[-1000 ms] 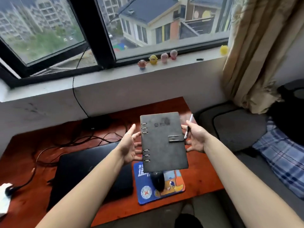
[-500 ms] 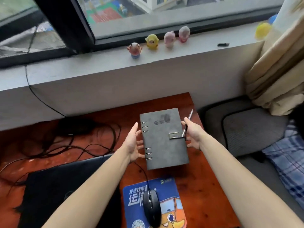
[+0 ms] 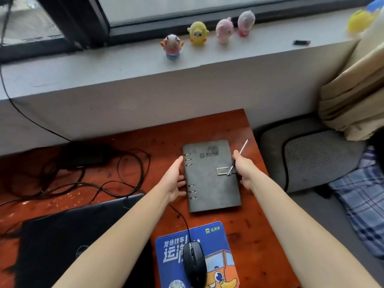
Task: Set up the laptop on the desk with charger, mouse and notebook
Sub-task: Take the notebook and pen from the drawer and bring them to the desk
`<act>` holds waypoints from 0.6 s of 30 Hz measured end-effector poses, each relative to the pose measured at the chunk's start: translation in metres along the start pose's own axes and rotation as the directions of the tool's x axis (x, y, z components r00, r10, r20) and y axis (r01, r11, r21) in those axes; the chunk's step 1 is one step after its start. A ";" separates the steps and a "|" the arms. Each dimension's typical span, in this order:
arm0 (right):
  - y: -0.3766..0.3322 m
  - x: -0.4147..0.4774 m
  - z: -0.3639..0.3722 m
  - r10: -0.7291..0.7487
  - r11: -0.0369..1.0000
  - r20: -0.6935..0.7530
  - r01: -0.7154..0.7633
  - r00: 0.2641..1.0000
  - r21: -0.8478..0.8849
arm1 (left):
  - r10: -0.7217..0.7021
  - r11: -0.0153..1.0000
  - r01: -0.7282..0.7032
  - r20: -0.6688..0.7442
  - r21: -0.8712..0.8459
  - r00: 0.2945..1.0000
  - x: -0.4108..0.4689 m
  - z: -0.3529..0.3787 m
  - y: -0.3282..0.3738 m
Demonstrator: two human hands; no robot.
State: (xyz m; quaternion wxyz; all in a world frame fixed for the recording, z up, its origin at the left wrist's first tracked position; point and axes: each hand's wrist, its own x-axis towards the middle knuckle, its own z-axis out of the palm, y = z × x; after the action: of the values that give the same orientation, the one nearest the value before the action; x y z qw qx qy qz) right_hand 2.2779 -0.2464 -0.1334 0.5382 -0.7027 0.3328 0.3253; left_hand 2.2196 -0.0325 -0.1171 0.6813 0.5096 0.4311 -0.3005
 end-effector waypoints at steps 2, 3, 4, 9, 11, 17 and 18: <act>-0.003 -0.013 0.001 -0.100 0.972 -0.075 0.081 0.992 -0.221 | 0.070 0.997 -0.071 -0.035 -0.022 0.997 -0.011 -0.009 -0.002; -0.004 -0.017 0.002 -0.151 0.943 -0.106 0.111 0.983 -0.314 | 0.116 0.993 -0.117 -0.056 -0.014 0.992 -0.014 -0.013 -0.004; -0.006 -0.023 0.004 -0.189 0.924 -0.107 0.139 0.976 -0.356 | 0.179 0.984 -0.177 -0.084 0.030 0.980 -0.018 -0.019 -0.007; -0.012 -0.049 0.040 -0.277 0.802 0.065 0.268 0.959 -0.534 | 0.615 0.616 -0.347 -0.156 0.707 0.773 -0.027 -0.068 -0.037; -0.005 -0.053 0.068 -0.303 0.716 0.121 0.310 0.945 -0.626 | 0.673 0.466 -0.300 -0.114 0.832 0.730 -0.033 -0.092 -0.058; 0.022 -0.052 0.137 -0.423 0.496 0.209 0.418 0.882 -0.761 | 0.766 0.058 -0.156 0.057 0.986 0.640 -0.040 -0.145 -0.107; 0.026 -0.051 0.147 -0.433 0.473 0.218 0.426 0.875 -0.772 | 0.770 -0.009 -0.126 0.088 0.992 0.632 -0.039 -0.153 -0.114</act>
State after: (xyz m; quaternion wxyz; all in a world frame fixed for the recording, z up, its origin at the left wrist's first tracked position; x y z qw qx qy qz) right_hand 2.2130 -0.1027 -0.1366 0.2267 -0.9288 -0.0340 0.2911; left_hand 2.0622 0.0783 -0.1481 0.1201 0.9829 0.0968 -0.1001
